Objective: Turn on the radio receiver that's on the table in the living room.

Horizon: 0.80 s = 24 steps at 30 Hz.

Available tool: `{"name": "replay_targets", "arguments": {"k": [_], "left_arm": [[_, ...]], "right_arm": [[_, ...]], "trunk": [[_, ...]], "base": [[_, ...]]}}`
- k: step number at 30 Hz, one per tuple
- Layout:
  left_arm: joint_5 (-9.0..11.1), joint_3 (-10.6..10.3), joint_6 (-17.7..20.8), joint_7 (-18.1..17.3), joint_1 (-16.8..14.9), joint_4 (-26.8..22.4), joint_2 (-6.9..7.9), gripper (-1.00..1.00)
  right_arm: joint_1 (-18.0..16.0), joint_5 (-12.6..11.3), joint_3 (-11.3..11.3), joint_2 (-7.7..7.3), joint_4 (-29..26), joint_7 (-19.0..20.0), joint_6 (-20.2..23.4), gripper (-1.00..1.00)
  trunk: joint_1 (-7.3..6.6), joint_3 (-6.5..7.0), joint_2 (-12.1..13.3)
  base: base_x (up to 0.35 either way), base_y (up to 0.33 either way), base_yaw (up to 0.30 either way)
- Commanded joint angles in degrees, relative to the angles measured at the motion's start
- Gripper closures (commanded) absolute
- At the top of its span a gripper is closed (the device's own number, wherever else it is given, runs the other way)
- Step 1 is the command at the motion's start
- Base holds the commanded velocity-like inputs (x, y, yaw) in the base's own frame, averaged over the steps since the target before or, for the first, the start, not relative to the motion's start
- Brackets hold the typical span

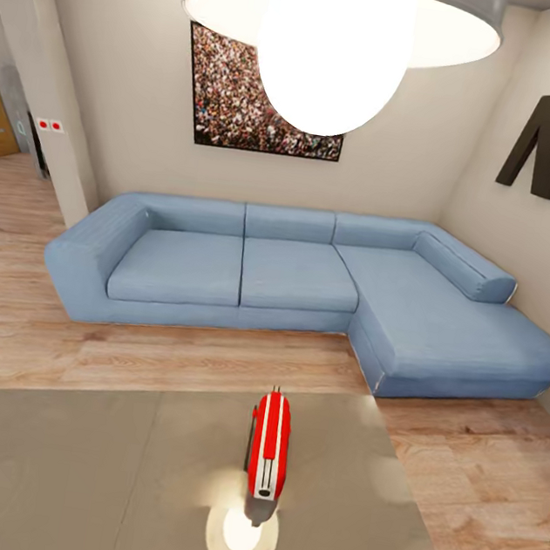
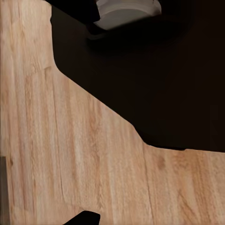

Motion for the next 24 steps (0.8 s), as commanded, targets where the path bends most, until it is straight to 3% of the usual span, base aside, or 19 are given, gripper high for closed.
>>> {"name": "replay_targets", "arguments": {"k": [1, 21, 24], "left_arm": [[0.0, 0.0, 0.0, 0.0, 0.0, 0.0, 0.0, -1.0], [0.1, -0.02, 0.0, 0.0, 0.0, 0.0, 0.09, -1.0], [0.1, -0.01, 0.0, 0.0, 0.0, 0.0, 0.09, -1.0]], "right_arm": [[0.0, 0.0, 0.0, 0.01, 0.0, 0.0, 0.0, -1.0], [0.0, 0.09, 0.01, 0.06, 0.0, 0.01, 0.07, -1.0], [0.0, 0.09, 0.0, 0.07, 0.0, 0.02, 0.04, -1.0]], "trunk": [[-0.23, 0.09, 0.41], [-4.62, 1.86, 8.44], [-4.62, 1.59, 8.44]], "base": [[0.0, 0.0, -0.124], [0.0, 0.0, -0.124], [0.0, 0.0, -0.113]]}}
